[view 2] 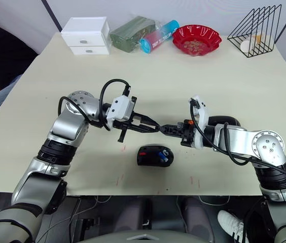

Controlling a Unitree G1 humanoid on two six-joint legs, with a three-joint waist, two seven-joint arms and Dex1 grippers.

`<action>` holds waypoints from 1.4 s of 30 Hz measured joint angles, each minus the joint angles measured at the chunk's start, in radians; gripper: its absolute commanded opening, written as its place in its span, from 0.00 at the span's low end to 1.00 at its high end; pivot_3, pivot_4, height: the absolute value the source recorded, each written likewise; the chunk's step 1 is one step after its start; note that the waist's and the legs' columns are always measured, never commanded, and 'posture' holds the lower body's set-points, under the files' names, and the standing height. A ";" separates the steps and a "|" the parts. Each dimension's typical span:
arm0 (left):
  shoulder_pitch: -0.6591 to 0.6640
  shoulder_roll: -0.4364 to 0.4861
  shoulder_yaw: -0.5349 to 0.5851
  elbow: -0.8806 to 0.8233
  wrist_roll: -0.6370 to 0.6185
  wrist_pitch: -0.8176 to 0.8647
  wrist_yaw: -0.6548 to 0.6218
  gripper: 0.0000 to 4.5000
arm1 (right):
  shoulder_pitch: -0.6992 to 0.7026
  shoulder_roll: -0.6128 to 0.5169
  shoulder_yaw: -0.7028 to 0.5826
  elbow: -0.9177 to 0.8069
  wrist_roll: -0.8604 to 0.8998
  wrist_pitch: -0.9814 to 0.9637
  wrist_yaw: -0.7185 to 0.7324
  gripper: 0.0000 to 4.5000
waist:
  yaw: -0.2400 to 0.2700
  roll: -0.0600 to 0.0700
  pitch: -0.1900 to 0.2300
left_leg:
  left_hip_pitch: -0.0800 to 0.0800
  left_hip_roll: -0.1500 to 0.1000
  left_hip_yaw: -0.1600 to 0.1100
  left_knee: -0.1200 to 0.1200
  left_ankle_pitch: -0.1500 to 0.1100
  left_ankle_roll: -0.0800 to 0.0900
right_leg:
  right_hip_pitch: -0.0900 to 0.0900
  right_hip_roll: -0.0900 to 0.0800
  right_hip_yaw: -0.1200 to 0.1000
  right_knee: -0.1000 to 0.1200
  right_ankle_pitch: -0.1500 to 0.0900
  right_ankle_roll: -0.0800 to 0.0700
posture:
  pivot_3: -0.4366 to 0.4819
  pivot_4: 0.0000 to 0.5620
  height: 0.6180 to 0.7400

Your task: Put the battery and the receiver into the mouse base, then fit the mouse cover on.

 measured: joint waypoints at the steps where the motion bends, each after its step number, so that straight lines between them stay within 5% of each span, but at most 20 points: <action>1: 0.001 0.000 0.000 0.000 -0.002 0.002 0.000 0.43 | 0.001 -0.001 0.000 -0.002 0.000 0.000 0.006 0.00 | 0.000 0.000 0.000 | 0.000 0.000 0.000 0.000 0.000 0.000 | 0.000 0.000 0.000 0.000 0.000 0.000 | 0.48 0.27 1.00; 6: 0.028 0.021 0.012 -0.021 -0.033 0.036 0.003 0.96 | 0.025 -0.024 -0.003 -0.007 -0.004 -0.005 0.051 0.00 | 0.000 0.000 0.000 | 0.000 0.000 0.000 0.000 0.000 0.000 | 0.000 0.000 0.000 0.000 0.000 0.000 | 0.48 0.27 1.00; 7: 0.038 0.026 0.014 -0.029 -0.035 0.042 0.003 0.98 | 0.035 -0.030 -0.003 -0.007 -0.012 -0.005 0.063 0.00 | 0.000 0.000 0.000 | 0.000 0.000 0.000 0.000 0.000 0.000 | 0.000 0.000 0.000 0.000 0.000 0.000 | 0.48 0.27 1.00; 25: 0.300 0.098 0.038 -0.253 -0.071 0.163 0.095 0.98 | 0.204 -0.183 -0.120 -0.162 -0.405 -0.023 0.561 0.00 | 0.004 0.000 0.000 | 0.000 0.000 -0.001 0.000 0.000 0.000 | 0.000 0.000 0.000 0.000 0.000 0.000 | 0.48 0.27 1.00; 42: 0.321 0.097 -0.049 -0.231 0.030 0.136 0.154 0.98 | 0.577 -0.278 -0.234 -0.200 -1.154 -0.649 1.389 0.00 | 0.010 0.000 0.000 | 0.003 -0.001 -0.001 0.001 0.000 0.000 | 0.002 0.000 0.000 0.001 0.000 0.000 | 0.48 0.27 1.00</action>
